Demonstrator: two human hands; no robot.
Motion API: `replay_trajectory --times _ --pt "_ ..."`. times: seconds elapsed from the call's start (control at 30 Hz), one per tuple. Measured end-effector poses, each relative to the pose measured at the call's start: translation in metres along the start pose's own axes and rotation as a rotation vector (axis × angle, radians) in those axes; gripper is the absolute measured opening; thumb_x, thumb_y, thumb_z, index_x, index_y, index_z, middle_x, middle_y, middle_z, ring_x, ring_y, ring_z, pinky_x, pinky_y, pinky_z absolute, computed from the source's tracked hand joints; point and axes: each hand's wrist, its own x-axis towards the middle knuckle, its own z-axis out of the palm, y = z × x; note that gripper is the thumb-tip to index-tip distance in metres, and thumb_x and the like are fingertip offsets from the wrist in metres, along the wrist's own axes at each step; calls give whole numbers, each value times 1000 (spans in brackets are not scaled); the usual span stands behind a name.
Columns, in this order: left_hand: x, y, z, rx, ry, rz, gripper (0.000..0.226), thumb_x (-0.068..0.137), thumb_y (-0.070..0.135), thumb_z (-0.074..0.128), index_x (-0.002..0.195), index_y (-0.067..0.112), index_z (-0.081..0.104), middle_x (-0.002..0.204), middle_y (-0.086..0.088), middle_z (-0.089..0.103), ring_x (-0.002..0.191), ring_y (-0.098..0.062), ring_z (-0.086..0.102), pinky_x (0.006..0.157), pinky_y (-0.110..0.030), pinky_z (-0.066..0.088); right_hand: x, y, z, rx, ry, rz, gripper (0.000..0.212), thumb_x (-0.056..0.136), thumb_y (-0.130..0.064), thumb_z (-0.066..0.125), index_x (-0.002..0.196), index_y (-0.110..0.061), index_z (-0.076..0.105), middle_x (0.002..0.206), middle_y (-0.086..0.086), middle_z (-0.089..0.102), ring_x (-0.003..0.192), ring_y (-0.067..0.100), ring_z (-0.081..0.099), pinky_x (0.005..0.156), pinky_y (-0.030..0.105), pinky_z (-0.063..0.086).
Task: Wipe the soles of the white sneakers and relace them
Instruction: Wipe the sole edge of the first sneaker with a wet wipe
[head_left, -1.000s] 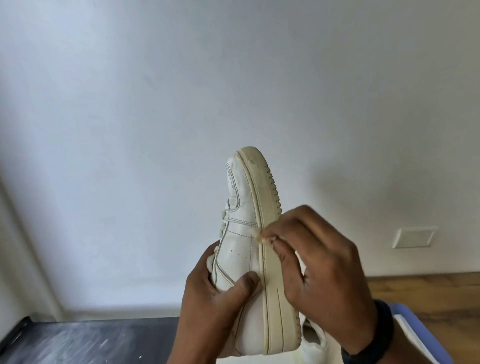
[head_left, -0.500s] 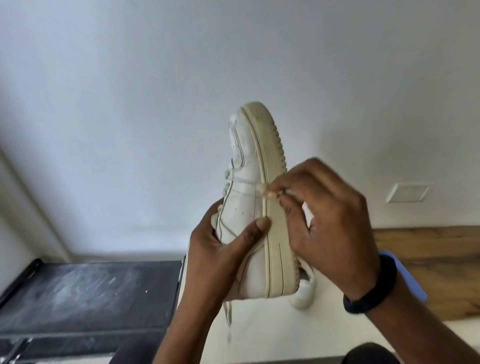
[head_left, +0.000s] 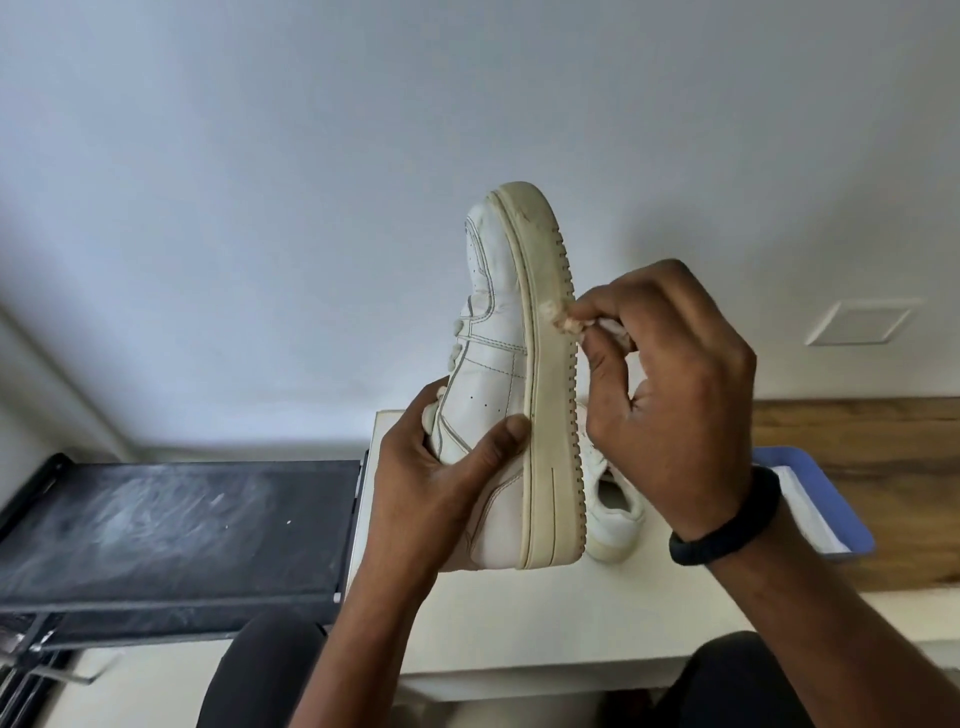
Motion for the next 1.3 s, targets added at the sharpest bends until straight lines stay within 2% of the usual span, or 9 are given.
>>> replay_trajectory --times 0.23,0.4,0.5,0.63,0.7,0.87,0.93,1.07,1.3 --pt "14 -28 -7 35 -10 -45 33 75 37 85 103 24 72 91 0 79 85 -19 77 70 -30 60 -34 8 32 55 -250 -55 15 90 3 61 94 -6 72 91 7 64 79 24 64 70 35 54" --pt "18 -38 -8 28 -46 -65 37 72 36 85 105 25 73 91 3 79 83 -13 77 67 -22 59 -13 26 32 30 -96 53 12 88 5 66 91 -5 72 93 6 65 83 10 61 77 12 47" --pt "17 -43 -7 -11 -57 -77 38 70 34 86 105 24 73 90 2 80 81 -13 77 66 -20 58 -12 25 33 24 -72 58 11 89 4 66 91 -4 72 93 8 65 83 7 59 77 9 45" --pt "19 -46 -7 -35 -64 -67 38 69 38 90 102 29 74 89 1 80 80 -13 77 66 -22 58 -36 14 36 51 -238 -13 15 89 4 63 95 -6 72 92 7 63 80 22 64 70 33 55" --pt "19 -46 -7 -39 -77 -54 39 67 46 88 101 33 74 89 1 79 80 -14 76 67 -24 58 -40 14 36 38 -283 -25 15 89 3 64 96 -8 72 92 6 63 80 23 64 68 37 55" --pt "19 -48 -8 -25 -91 -27 38 67 49 85 100 35 73 91 1 79 82 -17 77 69 -26 60 -13 24 28 8 -117 -4 12 92 1 61 90 -3 71 93 9 64 82 7 57 78 8 45" --pt "18 -47 -9 -22 -91 -16 38 67 49 85 100 35 73 92 1 79 83 -16 76 69 -24 60 -5 28 27 -27 -73 10 9 91 3 64 89 -2 72 94 11 65 84 4 54 78 5 42" --pt "18 -48 -10 -10 -82 -16 36 70 43 89 101 34 73 93 4 79 85 -13 76 70 -22 59 -5 28 25 -41 -126 -51 9 91 2 67 92 -4 73 95 10 67 81 17 64 73 22 53" --pt "18 -53 -12 -2 -82 -19 32 74 30 86 102 26 73 88 6 78 80 -9 74 68 -20 57 -17 19 26 -56 -206 -118 21 85 10 64 89 -6 76 90 10 66 70 26 62 62 37 53"
